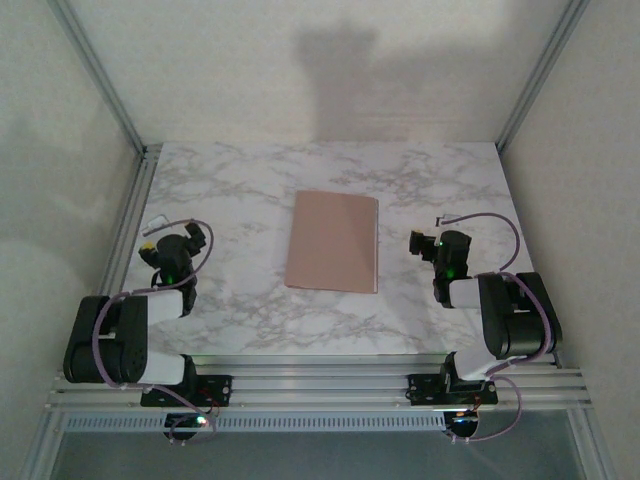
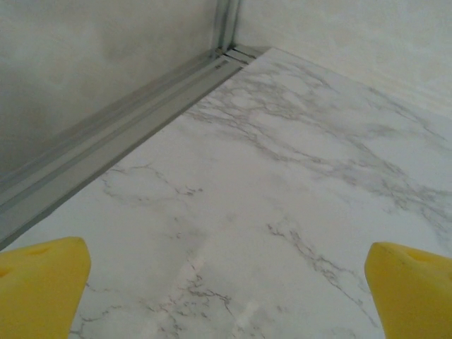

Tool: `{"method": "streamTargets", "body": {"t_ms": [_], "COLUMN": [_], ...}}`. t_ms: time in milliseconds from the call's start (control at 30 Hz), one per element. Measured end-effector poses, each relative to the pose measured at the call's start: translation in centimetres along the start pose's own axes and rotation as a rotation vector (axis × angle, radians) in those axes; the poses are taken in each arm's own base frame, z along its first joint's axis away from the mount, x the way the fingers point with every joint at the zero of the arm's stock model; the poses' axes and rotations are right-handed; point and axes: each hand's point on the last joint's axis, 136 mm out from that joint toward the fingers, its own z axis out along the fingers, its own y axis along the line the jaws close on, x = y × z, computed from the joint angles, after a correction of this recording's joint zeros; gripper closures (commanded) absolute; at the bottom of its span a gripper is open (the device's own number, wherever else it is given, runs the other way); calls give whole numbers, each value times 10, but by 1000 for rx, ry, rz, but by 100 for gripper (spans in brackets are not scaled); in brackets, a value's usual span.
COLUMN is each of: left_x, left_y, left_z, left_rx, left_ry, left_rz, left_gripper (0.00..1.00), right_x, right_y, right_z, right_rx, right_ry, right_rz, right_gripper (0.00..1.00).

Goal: Put the files into the folder

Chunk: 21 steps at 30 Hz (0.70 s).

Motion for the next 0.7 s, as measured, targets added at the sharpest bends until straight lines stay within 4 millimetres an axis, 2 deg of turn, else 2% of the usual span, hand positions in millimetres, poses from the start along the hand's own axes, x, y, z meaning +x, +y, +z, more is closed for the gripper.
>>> {"method": "streamTargets", "body": {"t_ms": [433,600,700], "left_x": [-5,-3,10], "left_y": [-23,-24,-15], "left_z": [7,-3,-16], "left_rx": [130,165,165], "left_ry": [-35,-73,-90], "left_rz": [18,17,16], "left_gripper": [0,1,1], "right_x": [0,0,0], "right_y": [0,0,0], "right_z": [0,0,0], "right_rx": [0,0,0], "right_ry": [0,0,0], "right_rz": [0,0,0], "right_gripper": [1,1,1]}}
